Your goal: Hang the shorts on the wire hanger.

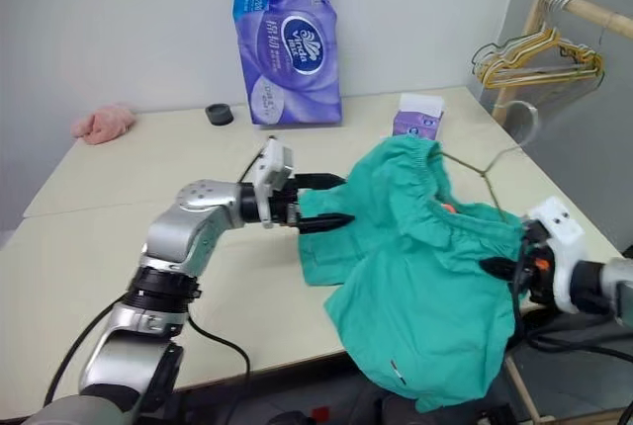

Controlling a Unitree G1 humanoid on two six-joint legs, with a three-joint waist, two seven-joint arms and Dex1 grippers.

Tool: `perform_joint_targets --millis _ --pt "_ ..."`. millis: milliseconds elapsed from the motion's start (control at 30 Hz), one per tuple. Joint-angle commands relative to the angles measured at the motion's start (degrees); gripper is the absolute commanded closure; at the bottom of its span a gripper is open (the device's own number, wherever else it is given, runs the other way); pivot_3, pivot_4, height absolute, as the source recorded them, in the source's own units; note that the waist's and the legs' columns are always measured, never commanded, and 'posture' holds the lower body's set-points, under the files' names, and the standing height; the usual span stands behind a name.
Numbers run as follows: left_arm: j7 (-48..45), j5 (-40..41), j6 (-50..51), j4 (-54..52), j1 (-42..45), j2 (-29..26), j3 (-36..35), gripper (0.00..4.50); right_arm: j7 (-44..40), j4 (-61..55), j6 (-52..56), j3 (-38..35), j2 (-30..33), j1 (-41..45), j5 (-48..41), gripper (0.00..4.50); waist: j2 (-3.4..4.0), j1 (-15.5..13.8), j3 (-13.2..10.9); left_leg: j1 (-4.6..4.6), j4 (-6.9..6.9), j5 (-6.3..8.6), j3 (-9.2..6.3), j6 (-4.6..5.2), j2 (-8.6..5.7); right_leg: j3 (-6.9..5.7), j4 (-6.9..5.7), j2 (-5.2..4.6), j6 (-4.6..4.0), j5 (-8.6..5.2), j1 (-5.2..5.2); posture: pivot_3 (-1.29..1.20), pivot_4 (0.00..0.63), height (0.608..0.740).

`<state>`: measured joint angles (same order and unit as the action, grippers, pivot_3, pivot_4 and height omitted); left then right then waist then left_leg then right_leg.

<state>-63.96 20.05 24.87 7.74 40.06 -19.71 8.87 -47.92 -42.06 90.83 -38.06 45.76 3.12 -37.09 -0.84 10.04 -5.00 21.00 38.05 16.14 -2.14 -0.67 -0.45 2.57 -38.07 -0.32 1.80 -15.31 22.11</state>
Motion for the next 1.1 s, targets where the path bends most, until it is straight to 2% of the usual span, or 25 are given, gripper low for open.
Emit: perform_joint_targets --millis 33,67,167,200,333,433,500,567,700,800,900,1100 --pt "2.23 -1.02 0.89 -2.92 2.64 1.32 2.00 0.11 3.40 -3.37 1.67 -8.44 -0.71 -2.33 -5.06 4.50 0.01 1.27 -0.44 -0.02 0.00 0.00 0.07 0.01 0.00 0.06 -0.01 0.00 0.00 0.00 0.00 -0.43 0.138 0.740" --pt "2.57 -1.49 1.05 -3.35 2.81 1.54 2.69 0.11 4.61 -3.61 1.67 -10.20 -1.18 -3.31 -6.85 4.50 0.00 1.78 -0.64 -0.02 -0.01 0.00 0.10 0.01 0.00 0.09 0.00 0.01 0.00 0.00 0.00 -0.45 0.142 0.740" --pt "4.28 -2.06 1.97 -3.12 6.11 5.85 5.65 0.11 8.77 -4.99 1.67 -21.85 -1.63 -8.85 -13.51 4.50 0.17 3.37 -1.45 -0.02 -0.08 0.05 0.22 0.08 0.02 0.19 0.04 0.07 0.04 -0.04 0.00 -0.51 0.159 0.740" --pt "4.52 -1.72 2.63 -2.29 7.73 7.88 6.32 0.11 10.49 -5.10 1.67 -27.13 -1.19 -11.42 -16.59 4.50 0.17 3.93 -1.65 0.02 -0.07 0.05 0.21 0.08 0.00 0.17 0.10 0.07 0.05 -0.04 0.03 -0.53 0.165 0.740" --pt "4.61 -0.37 4.50 -1.30 10.68 12.47 7.13 0.11 19.19 -3.70 1.67 -40.84 0.49 -18.60 -31.05 4.50 -0.08 6.72 -2.79 0.34 -0.09 0.17 0.56 0.20 -0.02 0.26 0.31 0.05 0.15 -0.10 0.07 -0.58 0.185 0.740" --pt "2.73 0.09 3.90 -1.43 11.92 14.81 8.41 0.11 29.05 -0.96 1.67 -48.93 1.84 -23.45 -42.04 4.50 -0.30 10.14 -3.47 0.36 -0.13 0.32 0.68 0.42 0.00 0.37 0.45 0.07 0.22 -0.17 0.07 -0.62 0.195 0.740" --pt "3.68 -0.61 0.47 0.95 13.73 18.25 8.58 0.11 42.30 2.62 -6.45 -51.75 3.37 -32.12 -54.62 4.50 -0.21 12.14 -3.97 0.32 -0.14 0.47 0.71 0.63 0.03 0.58 0.47 0.13 0.29 -0.27 0.09 -0.63 0.195 0.740" --pt "4.42 -1.29 -2.48 2.68 15.00 20.72 8.47 0.11 54.27 5.23 -16.03 -51.36 5.78 -40.13 -65.93 4.50 -0.20 13.75 -4.30 0.33 -0.15 0.57 0.84 0.70 -0.05 0.77 0.53 0.11 0.35 -0.39 0.11 -0.64 0.190 0.740" --pt "8.57 -3.90 -8.92 6.61 17.45 24.52 7.61 0.11 67.53 9.01 -26.79 -48.87 12.35 -46.16 -74.59 4.50 -0.29 17.20 -4.38 0.39 -0.23 0.76 1.17 0.95 -0.07 1.37 1.04 0.33 0.41 -0.39 0.08 -0.64 0.181 0.740" --pt "10.71 -5.25 -11.83 7.23 17.57 25.49 7.38 0.11 71.27 11.09 -30.16 -47.07 15.52 -46.08 -74.36 4.50 -0.33 18.65 -4.40 0.41 -0.19 0.83 1.43 0.99 -0.21 1.72 1.21 0.32 0.74 -0.37 0.06 -0.62 0.170 0.740" --pt "12.55 -6.29 -13.61 7.40 17.52 26.20 7.72 0.11 73.01 13.03 -31.86 -45.13 17.45 -45.04 -72.43 4.50 -0.35 18.44 -4.42 0.43 -0.18 0.84 1.55 0.98 -0.34 2.10 1.26 0.32 0.95 -0.35 0.08 -0.58 0.160 0.740" --pt "14.35 -7.00 -14.66 6.32 17.90 27.48 8.44 0.11 76.08 22.12 -34.01 -36.62 23.11 -35.40 -63.03 4.50 -0.33 17.69 -4.40 0.46 -0.20 0.94 1.94 1.15 -0.78 3.11 1.23 0.22 1.48 -0.48 0.13 -0.56 0.148 0.740"
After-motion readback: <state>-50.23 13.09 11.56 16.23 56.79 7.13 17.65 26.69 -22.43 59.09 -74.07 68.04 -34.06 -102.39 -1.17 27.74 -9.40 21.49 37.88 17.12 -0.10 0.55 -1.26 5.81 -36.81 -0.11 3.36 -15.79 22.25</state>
